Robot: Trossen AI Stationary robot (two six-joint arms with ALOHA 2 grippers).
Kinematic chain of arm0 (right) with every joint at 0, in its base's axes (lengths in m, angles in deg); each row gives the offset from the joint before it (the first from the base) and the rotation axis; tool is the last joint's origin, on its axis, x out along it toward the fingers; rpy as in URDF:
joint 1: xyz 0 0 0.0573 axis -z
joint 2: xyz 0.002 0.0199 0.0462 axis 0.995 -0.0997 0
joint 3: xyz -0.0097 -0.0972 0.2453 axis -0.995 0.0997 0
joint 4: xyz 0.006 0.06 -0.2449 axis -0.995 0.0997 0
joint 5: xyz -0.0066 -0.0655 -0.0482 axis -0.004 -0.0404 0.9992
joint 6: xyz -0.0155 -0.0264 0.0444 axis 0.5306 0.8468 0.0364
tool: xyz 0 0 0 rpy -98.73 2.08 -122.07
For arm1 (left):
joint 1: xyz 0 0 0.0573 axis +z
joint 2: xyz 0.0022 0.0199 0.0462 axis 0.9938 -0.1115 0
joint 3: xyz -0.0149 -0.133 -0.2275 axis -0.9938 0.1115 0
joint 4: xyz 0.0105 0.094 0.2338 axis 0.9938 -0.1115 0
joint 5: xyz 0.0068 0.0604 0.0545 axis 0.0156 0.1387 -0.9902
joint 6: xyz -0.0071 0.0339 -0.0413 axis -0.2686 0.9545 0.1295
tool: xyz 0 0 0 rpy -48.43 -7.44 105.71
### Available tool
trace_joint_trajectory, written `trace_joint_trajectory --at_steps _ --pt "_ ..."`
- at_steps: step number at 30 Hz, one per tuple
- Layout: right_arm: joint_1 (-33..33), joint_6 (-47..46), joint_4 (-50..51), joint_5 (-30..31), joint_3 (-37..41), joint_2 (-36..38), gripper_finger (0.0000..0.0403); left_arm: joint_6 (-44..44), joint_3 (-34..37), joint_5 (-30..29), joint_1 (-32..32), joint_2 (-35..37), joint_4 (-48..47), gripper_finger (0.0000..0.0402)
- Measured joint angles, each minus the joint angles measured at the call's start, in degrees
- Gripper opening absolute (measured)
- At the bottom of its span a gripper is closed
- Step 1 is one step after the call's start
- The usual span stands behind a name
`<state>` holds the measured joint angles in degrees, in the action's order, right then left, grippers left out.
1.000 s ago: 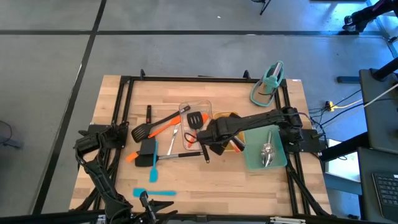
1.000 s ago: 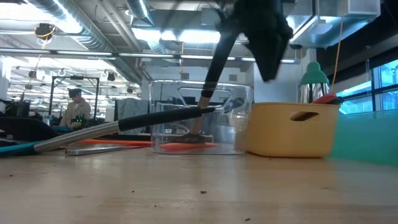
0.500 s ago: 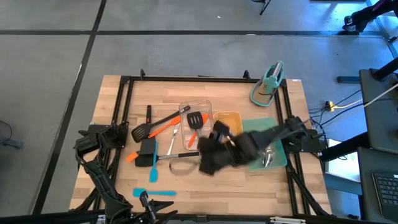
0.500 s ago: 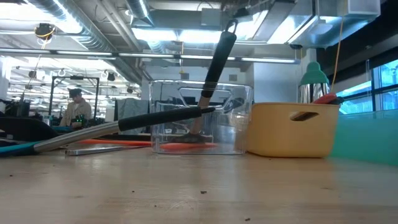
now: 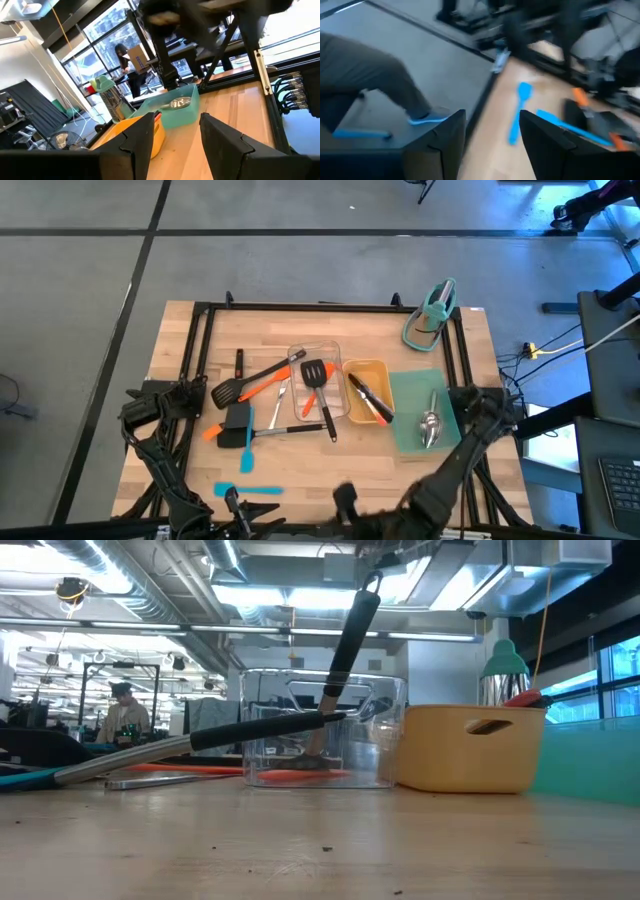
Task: Pick & Place Kitchen Items
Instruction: Put the blue spatula into the transparent bin
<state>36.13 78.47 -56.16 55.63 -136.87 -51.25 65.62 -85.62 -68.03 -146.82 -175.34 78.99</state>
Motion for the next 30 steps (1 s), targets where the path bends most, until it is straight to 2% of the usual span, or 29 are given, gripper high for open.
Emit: trace_joint_trajectory --at_steps 5,11,12,13,17,18,20,23,25,27,30 --pt "-0.92 -2.04 -10.53 -3.36 10.73 -0.22 0.0188 -0.15 0.02 0.00 0.17 0.00 -0.14 0.0155" --pt "0.48 -2.04 -21.37 -4.13 19.00 -0.20 0.0188 -2.34 0.04 0.00 0.21 0.00 -5.55 0.0155" --pt "0.69 -1.15 -24.84 -5.79 20.23 -0.20 0.0188 -3.19 0.04 0.00 0.31 0.00 -6.70 0.0155" --pt "1.02 0.35 -29.36 -8.96 21.47 -0.18 0.0188 -4.33 0.04 0.00 0.43 0.00 -8.10 0.0155" --pt "2.49 8.76 -53.31 -32.54 28.74 0.07 0.0188 -10.69 0.04 0.00 1.81 0.00 -14.44 0.0155" --pt "2.67 10.15 -57.76 -35.87 31.07 0.15 0.0188 -12.71 0.04 0.00 2.23 0.00 -15.93 0.0155" --pt "2.73 10.99 -62.66 -34.64 35.99 0.19 0.0188 -17.19 0.04 0.00 3.00 0.00 -18.17 0.0155" --pt "1.55 9.93 -66.02 -22.18 41.96 -0.11 0.0188 -24.35 0.04 0.04 3.97 0.00 -19.60 0.0155" --pt "0.96 9.06 -67.42 -17.44 44.00 -0.05 0.0188 -28.90 0.04 0.05 4.13 0.00 -20.35 0.0155" --pt "0.70 8.97 -67.78 -17.70 46.17 0.68 0.0188 -32.42 0.04 0.04 4.09 0.00 -21.16 0.0155" --pt "1.87 9.00 -68.02 -23.01 50.73 3.88 0.0188 -33.49 0.04 0.04 4.12 0.00 -21.05 0.0155"
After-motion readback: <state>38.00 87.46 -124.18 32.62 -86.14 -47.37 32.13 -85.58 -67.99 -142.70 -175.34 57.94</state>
